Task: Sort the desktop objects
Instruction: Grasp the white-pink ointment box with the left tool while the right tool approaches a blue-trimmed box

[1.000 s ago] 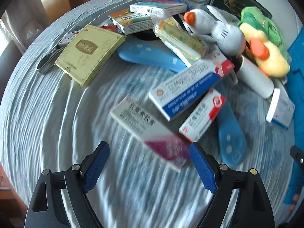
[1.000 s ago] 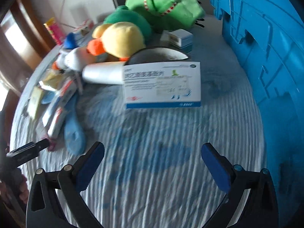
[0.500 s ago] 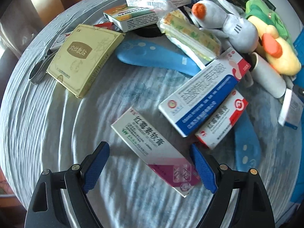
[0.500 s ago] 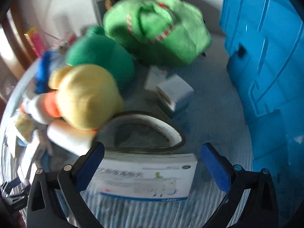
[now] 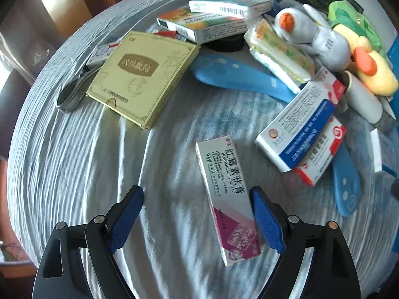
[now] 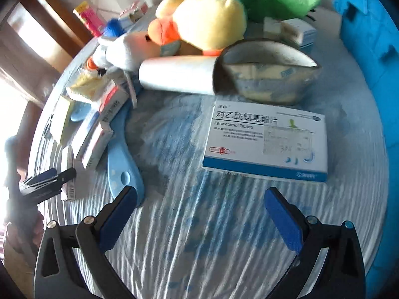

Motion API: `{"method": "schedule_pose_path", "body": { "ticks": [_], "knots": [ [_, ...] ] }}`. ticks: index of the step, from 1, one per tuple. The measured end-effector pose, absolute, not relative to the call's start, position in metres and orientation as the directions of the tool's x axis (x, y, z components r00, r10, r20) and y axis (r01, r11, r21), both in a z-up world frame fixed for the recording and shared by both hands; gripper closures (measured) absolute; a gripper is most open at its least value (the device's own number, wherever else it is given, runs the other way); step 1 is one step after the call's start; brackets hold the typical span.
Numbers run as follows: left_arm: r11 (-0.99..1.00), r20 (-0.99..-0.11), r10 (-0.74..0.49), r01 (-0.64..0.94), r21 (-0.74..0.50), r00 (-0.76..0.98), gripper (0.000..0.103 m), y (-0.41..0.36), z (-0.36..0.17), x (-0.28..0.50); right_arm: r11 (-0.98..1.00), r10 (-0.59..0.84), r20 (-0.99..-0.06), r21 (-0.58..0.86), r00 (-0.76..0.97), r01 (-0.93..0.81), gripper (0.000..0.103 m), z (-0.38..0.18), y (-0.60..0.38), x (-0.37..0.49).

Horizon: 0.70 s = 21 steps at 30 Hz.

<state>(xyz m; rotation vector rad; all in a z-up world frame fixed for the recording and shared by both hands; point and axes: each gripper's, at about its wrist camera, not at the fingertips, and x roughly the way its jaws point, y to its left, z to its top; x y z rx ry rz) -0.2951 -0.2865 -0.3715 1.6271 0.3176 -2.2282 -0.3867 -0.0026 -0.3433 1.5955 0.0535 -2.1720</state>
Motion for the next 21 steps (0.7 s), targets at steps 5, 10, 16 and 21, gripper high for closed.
{"method": "schedule_pose_path", "body": {
  "ticks": [5,10,16,21],
  "knots": [
    [-0.909,-0.949,-0.158,0.416,0.032,-0.272,0.016,-0.285,-0.371,-0.299,-0.956,-0.243,-0.912,0.166,-0.33,0.243,0.0,-0.336,0.036,-0.42],
    [-0.902,-0.954,-0.124,0.432,-0.006,-0.272,0.02,-0.287,-0.38,-0.287,-0.958,-0.251,-0.915,0.189,-0.316,0.215,0.0,-0.352,0.05,-0.444],
    [-0.914,-0.947,-0.136,0.406,0.006,-0.292,0.058,-0.283,-0.371,-0.286,-0.877,-0.407,-0.906,0.35,-0.121,0.329,0.0,-0.364,-0.007,-0.396],
    [-0.913,-0.944,-0.146,0.407,0.014,-0.295,0.059,-0.283,-0.369,-0.288,-0.849,-0.372,-0.913,0.261,-0.168,0.46,0.0,-0.343,-0.036,-0.367]
  ]
}}
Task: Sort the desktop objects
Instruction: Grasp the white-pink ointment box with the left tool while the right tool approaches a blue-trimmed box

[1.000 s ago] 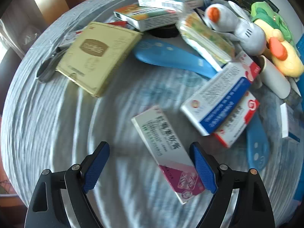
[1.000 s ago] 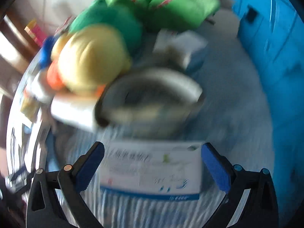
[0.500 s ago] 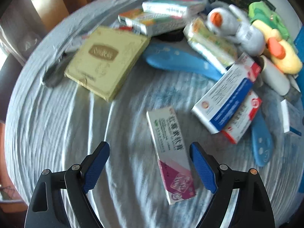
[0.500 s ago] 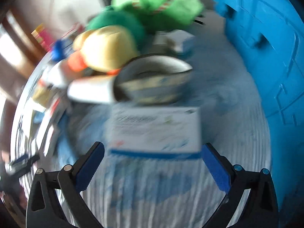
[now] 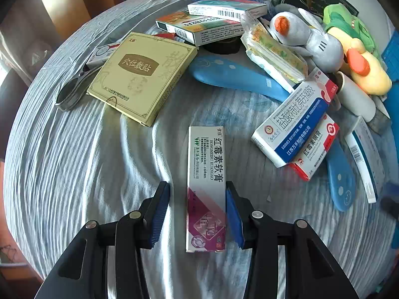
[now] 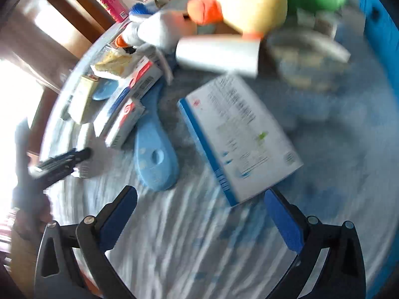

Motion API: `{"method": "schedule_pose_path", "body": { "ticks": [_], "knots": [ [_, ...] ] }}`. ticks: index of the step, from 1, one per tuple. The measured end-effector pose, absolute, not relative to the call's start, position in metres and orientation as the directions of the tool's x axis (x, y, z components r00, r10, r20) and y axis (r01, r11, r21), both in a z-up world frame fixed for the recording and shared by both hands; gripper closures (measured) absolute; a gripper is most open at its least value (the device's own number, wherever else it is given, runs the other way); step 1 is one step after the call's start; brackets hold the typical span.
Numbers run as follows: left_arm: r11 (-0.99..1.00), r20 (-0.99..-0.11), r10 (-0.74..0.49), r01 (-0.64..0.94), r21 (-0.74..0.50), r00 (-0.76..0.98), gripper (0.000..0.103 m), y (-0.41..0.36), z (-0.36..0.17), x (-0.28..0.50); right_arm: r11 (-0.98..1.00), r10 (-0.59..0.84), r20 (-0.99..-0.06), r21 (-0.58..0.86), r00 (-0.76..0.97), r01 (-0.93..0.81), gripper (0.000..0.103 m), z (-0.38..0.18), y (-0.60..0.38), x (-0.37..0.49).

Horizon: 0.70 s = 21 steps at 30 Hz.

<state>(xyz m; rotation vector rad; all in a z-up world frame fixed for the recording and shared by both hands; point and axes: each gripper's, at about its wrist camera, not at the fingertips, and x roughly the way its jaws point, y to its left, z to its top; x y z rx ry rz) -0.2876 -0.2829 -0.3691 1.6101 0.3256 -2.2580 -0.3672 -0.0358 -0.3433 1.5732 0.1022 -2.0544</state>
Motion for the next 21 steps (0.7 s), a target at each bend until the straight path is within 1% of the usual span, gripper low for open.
{"method": "schedule_pose_path", "body": {
  "ticks": [4,5,6,7,9,10,11,12,13,14,15,21],
  "knots": [
    [-0.911,-0.939,-0.17,0.411,0.034,-0.299,0.054,-0.279,-0.371,-0.285,-0.871,-0.317,-0.915,0.177,-0.248,0.459,0.0,-0.337,-0.026,-0.387],
    [-0.907,-0.938,-0.172,0.421,0.032,-0.3,0.05,-0.28,-0.371,-0.285,-0.865,-0.309,-0.917,0.162,-0.251,0.475,0.0,-0.339,-0.028,-0.393],
    [-0.902,-0.938,-0.174,0.43,0.03,-0.3,0.043,-0.281,-0.371,-0.286,-0.859,-0.302,-0.919,0.146,-0.254,0.491,0.0,-0.341,-0.03,-0.399],
    [-0.898,-0.937,-0.177,0.439,0.028,-0.301,0.04,-0.282,-0.371,-0.286,-0.848,-0.302,-0.919,0.138,-0.253,0.511,0.0,-0.346,-0.032,-0.403],
    [-0.889,-0.936,-0.18,0.457,0.024,-0.303,0.039,-0.284,-0.372,-0.287,-0.818,-0.293,-0.921,0.103,-0.256,0.566,0.0,-0.354,-0.041,-0.399],
    [-0.889,-0.936,-0.168,0.457,0.007,-0.311,0.041,-0.286,-0.374,-0.287,-0.806,-0.281,-0.923,0.077,-0.264,0.587,0.0,-0.357,-0.045,-0.397],
    [-0.889,-0.935,-0.156,0.457,-0.008,-0.319,0.05,-0.287,-0.377,-0.287,-0.798,-0.269,-0.925,0.059,-0.267,0.599,0.0,-0.362,-0.049,-0.396],
    [-0.891,-0.933,-0.161,0.453,-0.003,-0.322,0.065,-0.284,-0.376,-0.283,-0.79,-0.257,-0.928,0.041,-0.27,0.611,0.0,-0.367,-0.053,-0.396],
    [-0.893,-0.931,-0.167,0.449,0.003,-0.326,0.07,-0.281,-0.375,-0.279,-0.792,-0.242,-0.931,0.026,-0.275,0.61,0.004,-0.371,-0.056,-0.396],
    [-0.895,-0.928,-0.173,0.446,0.008,-0.329,0.073,-0.278,-0.374,-0.275,-0.793,-0.224,-0.931,0.002,-0.288,0.609,0.02,-0.372,-0.057,-0.395],
    [-0.896,-0.926,-0.181,0.444,0.017,-0.33,0.074,-0.276,-0.374,-0.275,-0.795,-0.205,-0.931,-0.022,-0.303,0.607,0.022,-0.373,-0.058,-0.394],
    [-0.886,-0.924,-0.184,0.464,0.009,-0.335,0.073,-0.276,-0.374,-0.275,-0.775,-0.209,-0.937,-0.016,-0.28,0.632,0.022,-0.376,-0.063,-0.39]
  ]
}}
